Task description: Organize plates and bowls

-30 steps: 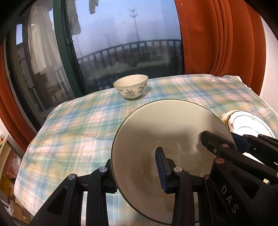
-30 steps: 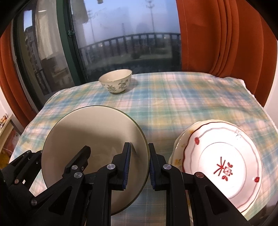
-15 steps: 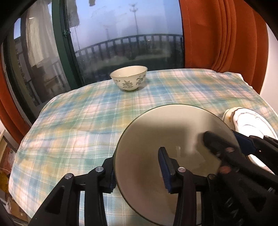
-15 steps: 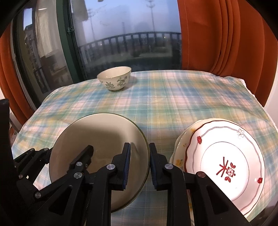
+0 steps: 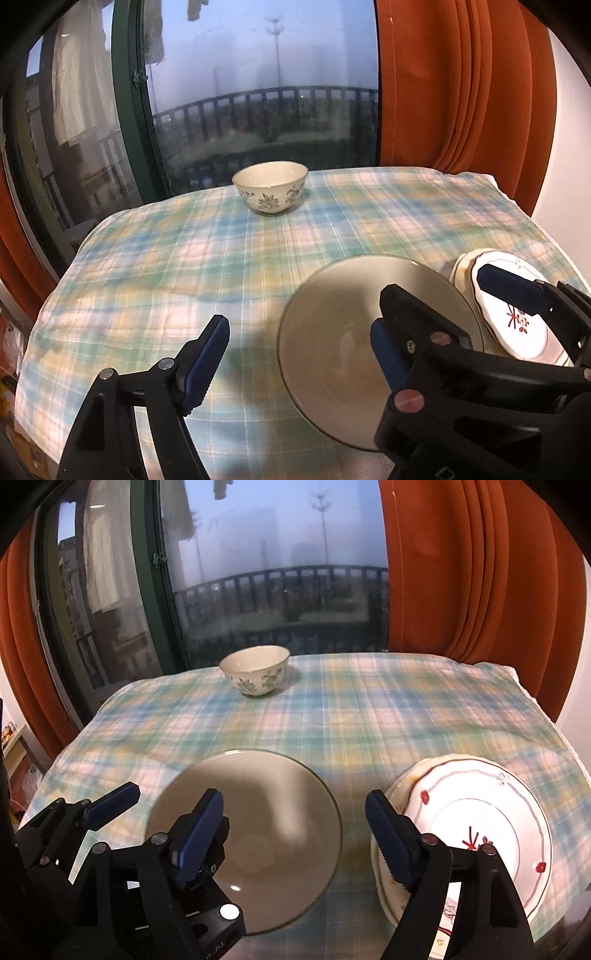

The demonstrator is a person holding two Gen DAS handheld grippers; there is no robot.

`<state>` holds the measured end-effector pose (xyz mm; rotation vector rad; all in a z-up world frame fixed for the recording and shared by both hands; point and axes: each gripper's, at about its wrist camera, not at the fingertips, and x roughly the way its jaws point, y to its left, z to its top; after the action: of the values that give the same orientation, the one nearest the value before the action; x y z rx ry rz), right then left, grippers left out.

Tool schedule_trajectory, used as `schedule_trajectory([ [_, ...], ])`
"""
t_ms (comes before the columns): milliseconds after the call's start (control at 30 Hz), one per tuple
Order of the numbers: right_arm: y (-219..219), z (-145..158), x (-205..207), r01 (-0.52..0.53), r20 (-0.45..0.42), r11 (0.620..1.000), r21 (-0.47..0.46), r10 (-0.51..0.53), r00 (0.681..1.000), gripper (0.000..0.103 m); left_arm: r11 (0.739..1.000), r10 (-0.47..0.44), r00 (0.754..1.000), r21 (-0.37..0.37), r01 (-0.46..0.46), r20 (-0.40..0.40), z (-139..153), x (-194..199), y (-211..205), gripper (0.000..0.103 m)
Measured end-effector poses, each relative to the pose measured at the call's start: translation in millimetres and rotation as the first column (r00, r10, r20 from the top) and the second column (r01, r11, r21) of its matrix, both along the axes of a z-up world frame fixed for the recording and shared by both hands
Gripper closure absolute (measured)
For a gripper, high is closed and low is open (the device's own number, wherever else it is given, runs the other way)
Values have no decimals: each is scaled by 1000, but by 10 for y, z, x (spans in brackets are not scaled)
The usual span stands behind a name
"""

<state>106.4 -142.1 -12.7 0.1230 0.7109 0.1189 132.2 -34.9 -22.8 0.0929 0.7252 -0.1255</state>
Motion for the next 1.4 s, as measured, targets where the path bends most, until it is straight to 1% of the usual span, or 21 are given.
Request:
schedule_trajectory([
  [100,42,63,91,-6,-5,1000,7,6,1000,19,1000,1,1000,1,-1,8,53,60,51,20],
  [300,158,180,266,-23,-5,1000,-2,23,1000,17,1000,-5,1000,27,4,29,168,207,157,17],
  [400,220,249,365,-34,1,999,-10,34,999,17,1000,-4,999,21,3,35,244,321,212,15],
  [567,295,404,597,-28,21,999,-24,28,999,16,1000,7,1000,-1,-7,27,388,608,297,15],
  [767,325,529,997,-32,-10,999,12,33,999,16,1000,2,1000,-15,-1,17,485,969,344,15],
  [1000,402,636,1431,-28,-18,1000,-4,28,999,16,1000,-3,1000,-29,3,19,565,1397,402,15],
  [1200,465,715,1786,-21,-15,1000,-6,21,1000,16,998,18,1000,-54,-17,19,652,1716,505,15],
  [1400,537,827,2065,7,18,999,-35,-6,1000,15,995,61,997,-81,-57,51,725,1996,582,15],
])
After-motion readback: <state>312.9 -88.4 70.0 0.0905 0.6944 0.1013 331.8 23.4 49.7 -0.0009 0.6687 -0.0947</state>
